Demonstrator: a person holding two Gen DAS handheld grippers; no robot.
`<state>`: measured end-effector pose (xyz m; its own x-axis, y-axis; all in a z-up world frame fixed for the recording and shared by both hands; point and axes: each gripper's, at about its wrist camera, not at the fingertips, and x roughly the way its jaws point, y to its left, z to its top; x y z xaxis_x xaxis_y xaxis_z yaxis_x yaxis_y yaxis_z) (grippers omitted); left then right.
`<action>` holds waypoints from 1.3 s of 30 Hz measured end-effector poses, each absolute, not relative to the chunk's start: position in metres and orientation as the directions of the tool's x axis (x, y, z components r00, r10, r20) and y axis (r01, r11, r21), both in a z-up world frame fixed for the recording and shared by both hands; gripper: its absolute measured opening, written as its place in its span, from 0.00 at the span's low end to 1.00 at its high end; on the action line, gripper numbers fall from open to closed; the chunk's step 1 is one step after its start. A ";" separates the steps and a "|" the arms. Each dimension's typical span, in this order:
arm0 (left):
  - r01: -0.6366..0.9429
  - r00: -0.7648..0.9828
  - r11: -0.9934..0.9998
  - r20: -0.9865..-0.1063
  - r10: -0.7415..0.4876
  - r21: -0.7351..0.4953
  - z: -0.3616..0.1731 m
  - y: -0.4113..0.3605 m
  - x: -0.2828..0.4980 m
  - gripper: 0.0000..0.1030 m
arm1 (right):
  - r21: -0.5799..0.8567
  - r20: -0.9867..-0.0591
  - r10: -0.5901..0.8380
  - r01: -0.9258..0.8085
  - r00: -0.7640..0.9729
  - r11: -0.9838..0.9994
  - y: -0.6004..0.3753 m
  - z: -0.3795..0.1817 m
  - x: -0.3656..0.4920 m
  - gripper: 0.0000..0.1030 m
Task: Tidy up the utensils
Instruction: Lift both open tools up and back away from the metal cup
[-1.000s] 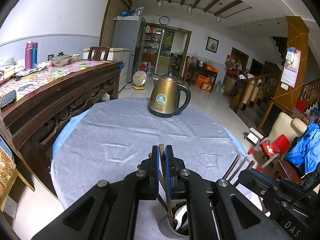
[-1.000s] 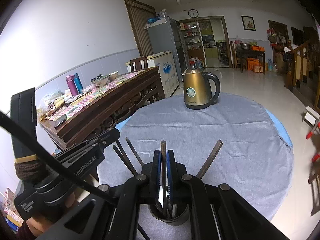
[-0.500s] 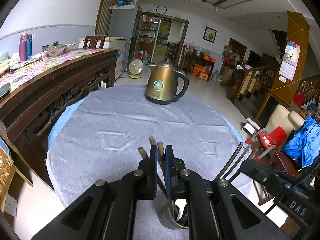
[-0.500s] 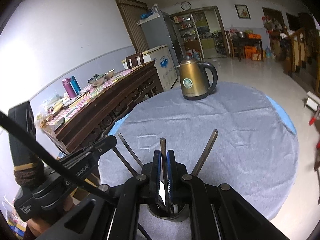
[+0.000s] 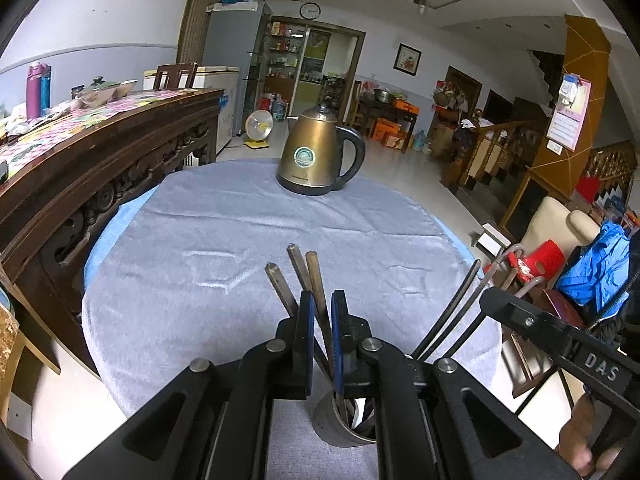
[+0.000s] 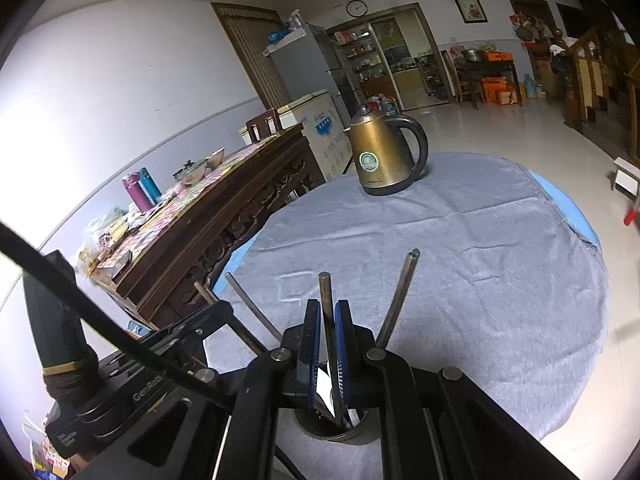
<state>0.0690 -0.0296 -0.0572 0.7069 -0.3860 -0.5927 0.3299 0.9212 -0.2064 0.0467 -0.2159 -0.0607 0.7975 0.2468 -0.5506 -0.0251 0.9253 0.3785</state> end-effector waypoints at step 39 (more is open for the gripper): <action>0.327 0.700 0.942 -0.652 -0.293 -0.073 -0.062 -0.064 0.048 0.57 | 0.527 -0.554 0.280 0.070 0.784 0.847 -0.267 -0.080 0.033 0.25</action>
<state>0.0479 -0.0645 -0.0617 0.6995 -0.2934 -0.6516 0.3274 0.9421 -0.0728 0.0326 -0.2673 -0.0804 0.7837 0.2803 -0.5543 0.0699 0.8470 0.5270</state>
